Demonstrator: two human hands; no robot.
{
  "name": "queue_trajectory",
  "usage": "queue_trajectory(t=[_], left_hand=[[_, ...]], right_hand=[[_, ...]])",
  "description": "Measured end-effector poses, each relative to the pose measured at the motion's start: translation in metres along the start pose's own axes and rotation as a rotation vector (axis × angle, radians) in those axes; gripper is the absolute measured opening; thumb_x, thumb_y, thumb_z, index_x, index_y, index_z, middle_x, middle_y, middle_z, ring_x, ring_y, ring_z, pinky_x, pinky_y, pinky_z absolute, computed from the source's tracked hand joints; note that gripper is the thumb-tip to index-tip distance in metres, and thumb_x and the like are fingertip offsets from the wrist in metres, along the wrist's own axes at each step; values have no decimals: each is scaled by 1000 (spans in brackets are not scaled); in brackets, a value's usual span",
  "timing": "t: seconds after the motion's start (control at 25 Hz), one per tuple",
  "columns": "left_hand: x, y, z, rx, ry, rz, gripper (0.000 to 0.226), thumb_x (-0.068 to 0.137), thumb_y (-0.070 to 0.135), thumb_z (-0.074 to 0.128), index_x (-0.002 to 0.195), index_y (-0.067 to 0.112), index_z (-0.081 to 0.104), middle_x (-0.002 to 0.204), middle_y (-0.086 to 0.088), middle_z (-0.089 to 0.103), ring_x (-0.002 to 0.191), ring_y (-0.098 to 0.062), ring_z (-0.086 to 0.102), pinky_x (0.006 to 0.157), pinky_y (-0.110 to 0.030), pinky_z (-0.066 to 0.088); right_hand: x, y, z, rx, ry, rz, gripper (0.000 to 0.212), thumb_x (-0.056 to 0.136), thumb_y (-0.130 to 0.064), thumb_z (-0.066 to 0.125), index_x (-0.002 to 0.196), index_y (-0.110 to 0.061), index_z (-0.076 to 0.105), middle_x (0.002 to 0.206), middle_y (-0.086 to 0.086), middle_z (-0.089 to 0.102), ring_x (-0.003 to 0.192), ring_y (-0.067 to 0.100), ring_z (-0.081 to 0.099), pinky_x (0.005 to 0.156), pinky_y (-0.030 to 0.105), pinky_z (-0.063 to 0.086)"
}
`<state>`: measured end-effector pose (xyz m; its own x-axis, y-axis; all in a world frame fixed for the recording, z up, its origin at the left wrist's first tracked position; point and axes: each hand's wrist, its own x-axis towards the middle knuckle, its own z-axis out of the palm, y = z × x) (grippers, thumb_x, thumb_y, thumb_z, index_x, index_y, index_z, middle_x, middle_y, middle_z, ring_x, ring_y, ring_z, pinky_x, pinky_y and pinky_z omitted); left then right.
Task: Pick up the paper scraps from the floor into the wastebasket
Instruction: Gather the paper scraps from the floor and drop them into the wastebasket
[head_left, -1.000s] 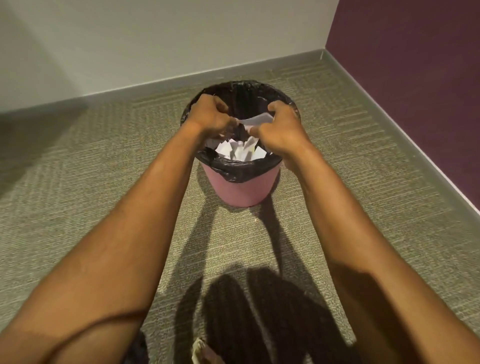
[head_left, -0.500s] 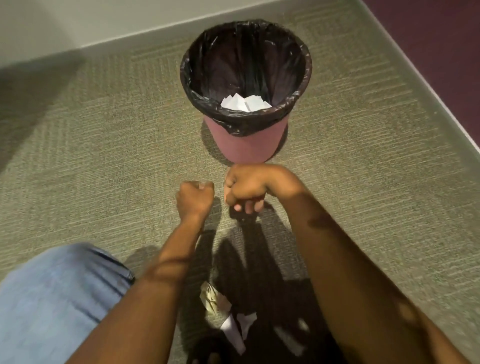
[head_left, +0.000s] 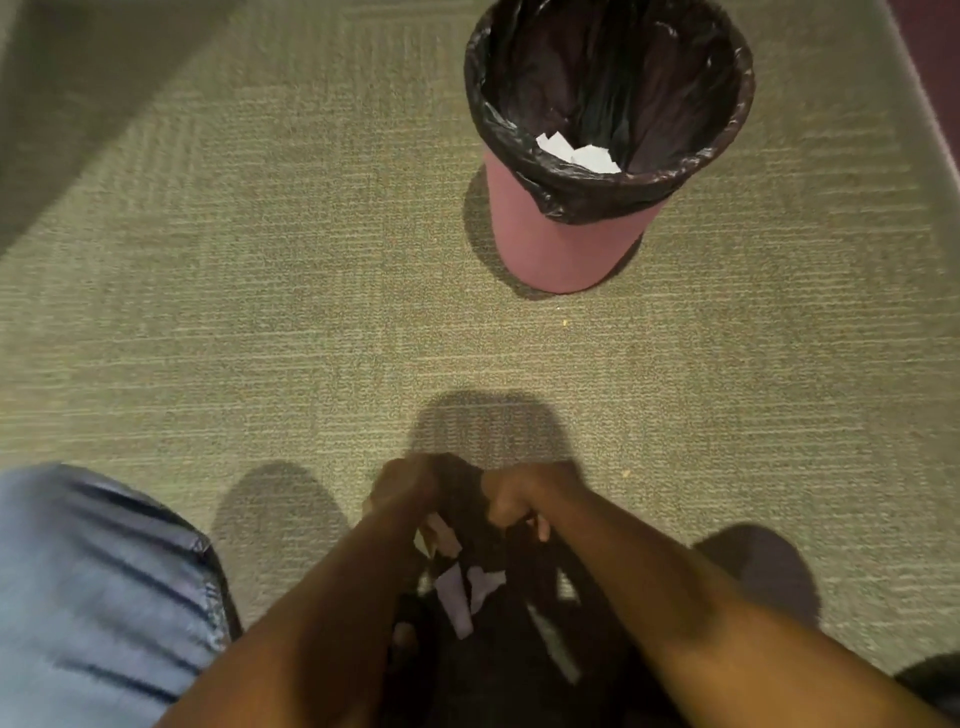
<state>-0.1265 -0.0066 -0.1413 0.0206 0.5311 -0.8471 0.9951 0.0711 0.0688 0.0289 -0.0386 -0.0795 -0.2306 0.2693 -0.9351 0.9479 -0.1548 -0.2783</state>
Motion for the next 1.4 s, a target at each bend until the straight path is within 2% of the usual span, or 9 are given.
queue_trajectory(t=[0.2,0.32,0.4,0.52,0.64,0.76,1.0,1.24,1.4], left_hand=[[-29,-20,30,-34,141,-80,86,80,31,72,147,17,20,142,-13,39,129,-34,46,100,-43,42],[-31,-11,42,-59,223,24,60,88,13,58,141,8,31,133,-19,50,122,-34,52,95,-39,45],[-30,-6,48,-178,214,73,52,82,5,57,131,7,41,124,-18,57,115,-34,57,88,-39,48],[-31,-5,53,-343,234,117,51,72,4,65,121,13,51,115,-11,62,107,-30,60,74,-29,45],[-30,-8,53,-453,241,88,49,68,0,68,114,16,58,110,-10,65,101,-26,63,73,-27,47],[-27,-8,54,-493,251,67,49,67,-1,68,113,13,58,108,-11,66,102,-28,63,75,-27,46],[-23,-6,41,-546,274,11,42,73,0,68,113,6,58,112,-14,65,106,-30,62,78,-28,46],[-31,15,-84,-580,322,0,37,73,-7,70,107,-2,56,105,-24,64,65,-24,63,44,-32,53],[-86,45,-207,-835,489,178,45,72,-12,73,110,3,52,105,-23,62,73,-35,68,58,-42,62]], right_hand=[[5,2,43,-40,180,-101,39,90,-26,63,124,-8,57,121,15,62,84,26,64,42,18,42],[20,-1,85,70,337,-69,58,89,-32,65,135,-6,42,135,20,48,122,36,53,91,36,49],[26,-11,110,128,412,-11,73,88,-39,66,143,-7,31,140,22,40,123,36,51,99,41,44],[39,-35,146,215,531,106,92,76,-65,60,143,-8,32,135,19,40,111,32,58,88,37,49],[53,-34,155,480,365,147,60,79,-49,44,121,-7,48,114,21,57,91,27,65,62,32,55],[83,-16,153,560,547,235,30,88,-22,43,114,-11,54,110,17,55,90,26,61,72,34,53],[63,-12,131,493,701,181,25,93,-40,36,84,-27,55,90,-1,63,97,25,64,86,36,51],[-8,-5,19,373,269,-88,10,89,-4,60,98,-2,64,102,16,69,94,30,67,75,33,54],[-71,2,-72,561,382,-282,11,82,-4,72,93,-4,72,92,10,70,81,22,65,62,28,49]])
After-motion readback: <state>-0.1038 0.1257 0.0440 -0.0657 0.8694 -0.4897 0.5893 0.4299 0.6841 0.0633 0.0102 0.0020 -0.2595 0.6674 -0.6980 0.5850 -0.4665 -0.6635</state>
